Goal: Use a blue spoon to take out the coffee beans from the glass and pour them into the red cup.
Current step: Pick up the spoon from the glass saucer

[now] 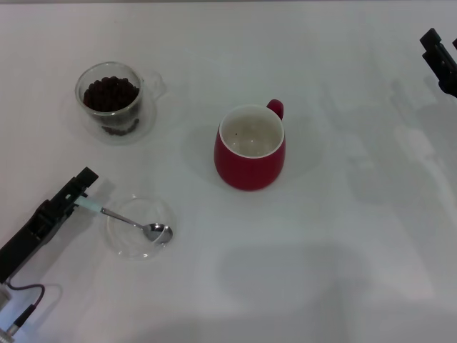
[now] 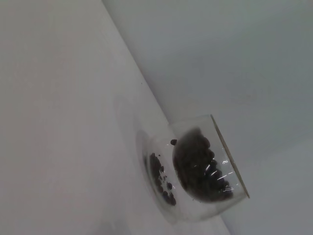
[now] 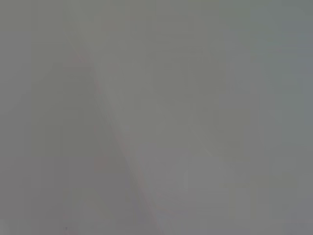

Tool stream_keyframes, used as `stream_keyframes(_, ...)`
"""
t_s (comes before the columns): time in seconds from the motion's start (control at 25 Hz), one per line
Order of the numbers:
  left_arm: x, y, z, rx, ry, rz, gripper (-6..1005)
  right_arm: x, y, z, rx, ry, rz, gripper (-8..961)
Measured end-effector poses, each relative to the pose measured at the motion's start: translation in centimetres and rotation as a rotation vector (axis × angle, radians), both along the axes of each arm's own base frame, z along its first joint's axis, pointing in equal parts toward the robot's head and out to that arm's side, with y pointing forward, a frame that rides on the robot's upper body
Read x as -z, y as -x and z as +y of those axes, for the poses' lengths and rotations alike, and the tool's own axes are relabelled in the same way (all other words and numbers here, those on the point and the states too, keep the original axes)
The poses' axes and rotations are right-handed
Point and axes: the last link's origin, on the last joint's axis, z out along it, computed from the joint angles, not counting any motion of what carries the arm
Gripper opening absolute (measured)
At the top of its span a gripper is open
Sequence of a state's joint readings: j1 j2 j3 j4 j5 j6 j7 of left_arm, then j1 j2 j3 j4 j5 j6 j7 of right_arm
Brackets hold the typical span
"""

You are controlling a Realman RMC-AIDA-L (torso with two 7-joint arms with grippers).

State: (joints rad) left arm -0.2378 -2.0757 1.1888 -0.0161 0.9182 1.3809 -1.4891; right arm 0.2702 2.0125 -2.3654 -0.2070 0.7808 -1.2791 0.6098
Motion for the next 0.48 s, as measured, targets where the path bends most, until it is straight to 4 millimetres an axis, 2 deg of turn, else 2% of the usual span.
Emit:
stream_keyframes(0.36,0.04,-0.09,0.10,0.013,0.018,0.003,720,-0.10,-0.08,-0.21,0.002,-0.007,0.006,777)
stream_keyframes(0.48,0.07,0.10,-0.28,-0.002,0.015,-0.002,575,-0.26,-0.17,-0.24,0.006,-0.015,0.014,777)
